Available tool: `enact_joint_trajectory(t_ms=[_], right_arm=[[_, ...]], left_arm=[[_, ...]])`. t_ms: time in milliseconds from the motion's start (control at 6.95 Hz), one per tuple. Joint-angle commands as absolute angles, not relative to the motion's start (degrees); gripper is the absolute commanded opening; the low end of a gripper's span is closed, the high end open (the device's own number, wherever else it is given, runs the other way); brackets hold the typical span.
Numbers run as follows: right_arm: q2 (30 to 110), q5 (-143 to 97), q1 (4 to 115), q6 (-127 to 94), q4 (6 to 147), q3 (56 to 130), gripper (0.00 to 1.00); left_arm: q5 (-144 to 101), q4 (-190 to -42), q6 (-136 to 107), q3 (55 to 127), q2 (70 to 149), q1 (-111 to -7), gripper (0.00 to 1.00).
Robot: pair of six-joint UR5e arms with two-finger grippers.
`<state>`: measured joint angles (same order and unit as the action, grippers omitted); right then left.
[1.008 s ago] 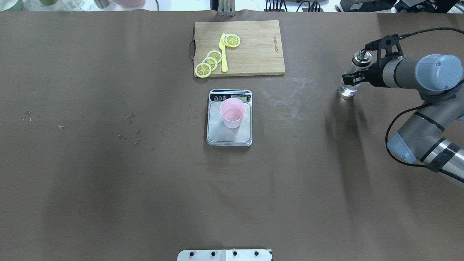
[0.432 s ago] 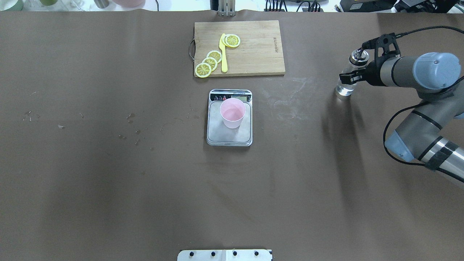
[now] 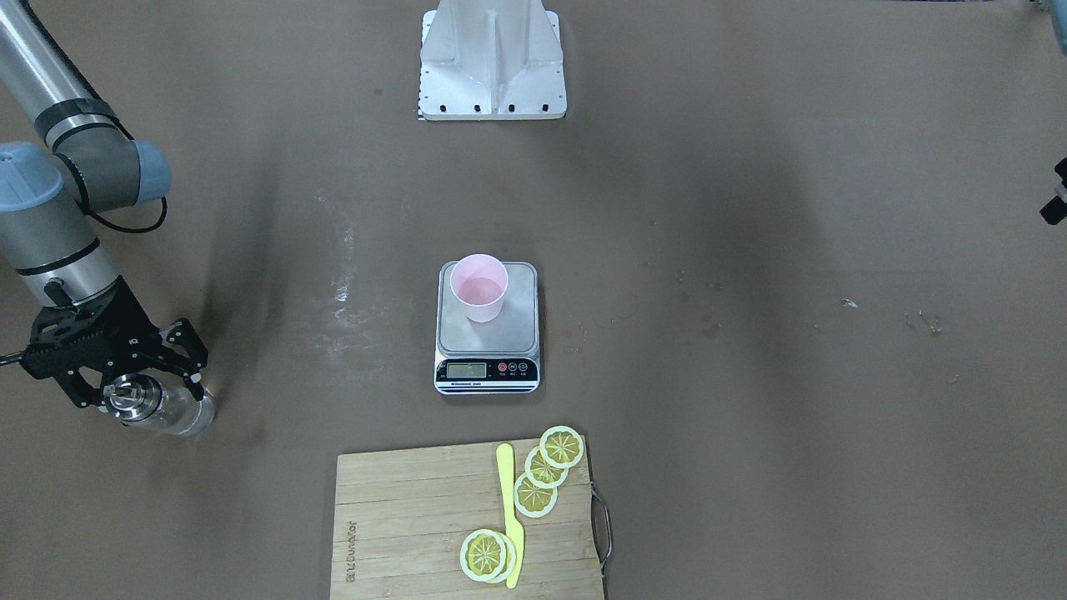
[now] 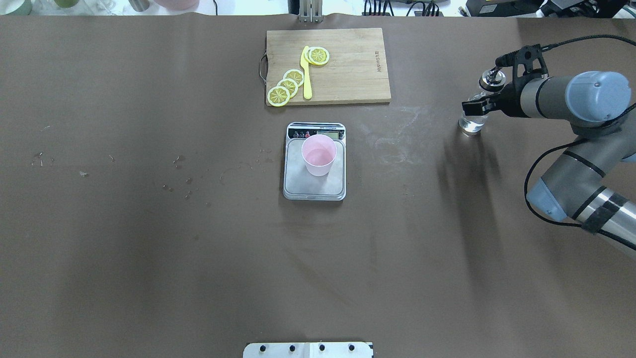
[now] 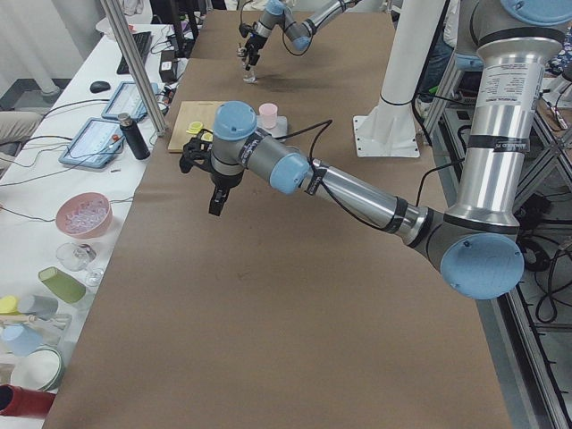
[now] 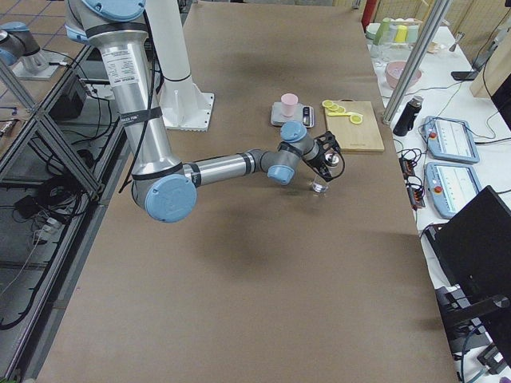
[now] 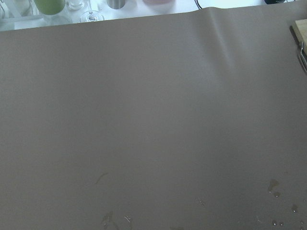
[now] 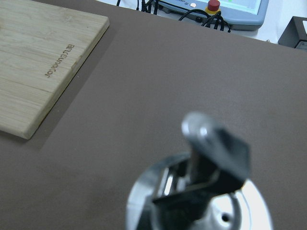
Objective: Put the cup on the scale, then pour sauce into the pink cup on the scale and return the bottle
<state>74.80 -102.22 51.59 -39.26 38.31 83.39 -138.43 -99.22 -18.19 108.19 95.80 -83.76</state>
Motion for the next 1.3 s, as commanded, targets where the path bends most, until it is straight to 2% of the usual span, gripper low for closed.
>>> enact_joint_trajectory(t_ms=[0,432,1152], right_arm=[[74.79,-102.3,51.68,-39.11,38.23,83.41,1.0],[76.63,-105.36,52.46,-38.41,38.32,84.63,1.0],[88.83,-105.29,52.38,-38.5,38.93,96.92,1.0]], left_arm=[[-138.43,-99.23,-18.19,108.19,95.89,-83.76,0.97],[-138.52,-99.14,-18.19,108.19,95.98,-83.67,0.97],[-138.43,-99.05,-18.28,108.19,96.24,-83.67,0.97]])
